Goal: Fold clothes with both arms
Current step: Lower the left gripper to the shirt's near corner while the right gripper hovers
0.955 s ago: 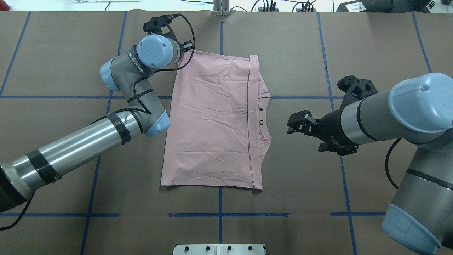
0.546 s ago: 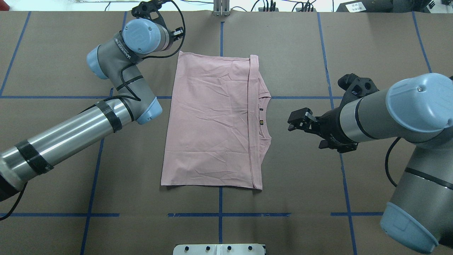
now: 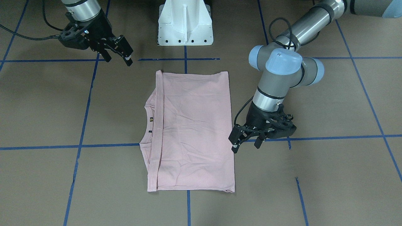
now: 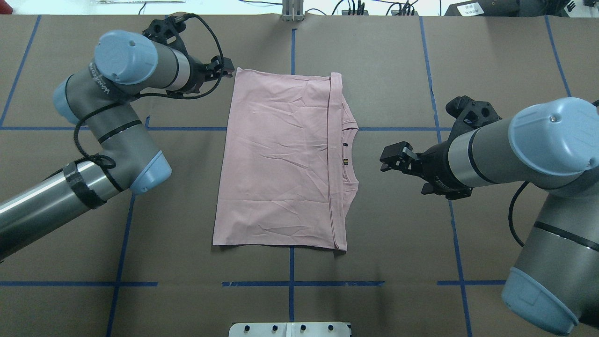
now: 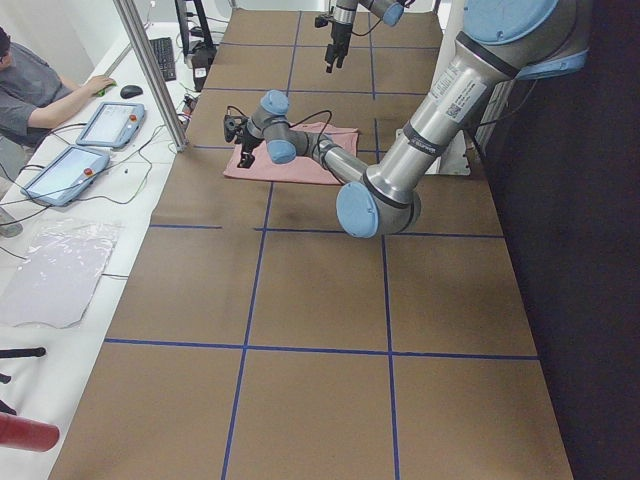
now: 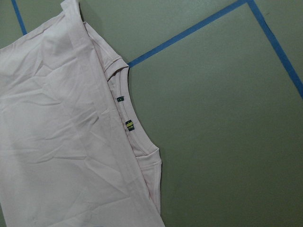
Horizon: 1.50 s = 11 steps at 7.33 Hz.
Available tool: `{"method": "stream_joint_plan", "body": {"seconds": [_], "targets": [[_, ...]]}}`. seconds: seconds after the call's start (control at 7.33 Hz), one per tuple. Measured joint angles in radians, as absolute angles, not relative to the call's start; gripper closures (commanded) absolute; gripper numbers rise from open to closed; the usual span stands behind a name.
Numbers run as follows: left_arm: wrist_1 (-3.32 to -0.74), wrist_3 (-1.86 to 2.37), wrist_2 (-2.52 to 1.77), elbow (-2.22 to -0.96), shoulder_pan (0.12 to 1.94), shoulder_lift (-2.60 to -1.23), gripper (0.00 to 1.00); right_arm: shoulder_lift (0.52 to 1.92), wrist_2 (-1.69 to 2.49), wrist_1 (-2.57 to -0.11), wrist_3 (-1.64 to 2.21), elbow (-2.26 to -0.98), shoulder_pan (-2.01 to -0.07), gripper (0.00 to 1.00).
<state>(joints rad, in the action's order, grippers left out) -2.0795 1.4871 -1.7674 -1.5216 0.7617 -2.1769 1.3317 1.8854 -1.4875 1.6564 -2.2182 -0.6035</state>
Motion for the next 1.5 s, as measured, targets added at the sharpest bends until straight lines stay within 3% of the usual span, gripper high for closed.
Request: {"method": "stream_joint_plan", "body": {"seconds": [0.27, 0.55, 0.96, 1.5], "targets": [[-1.727, 1.581, -1.785, -1.788, 0.654, -2.124, 0.0, 1.334, 1.894, -1.494, 1.584, -2.217, -0.6, 0.0], [-1.569, 1.794, -1.695, -1.927, 0.488, -2.058, 0.0, 1.328, 1.896, -1.494, 1.553, -2.202, -0.589, 0.0], [-1.549, 1.985, -1.632, -1.926, 0.348, -2.013, 0.0, 1.32, 1.89, -1.488, 1.548, -2.187, -0.573, 0.0], [-1.613, 2.028, -1.605, -1.841, 0.299, -2.017, 0.0, 1.308, 1.894, -1.488, 1.548, -2.188, -0.573, 0.0]]}}
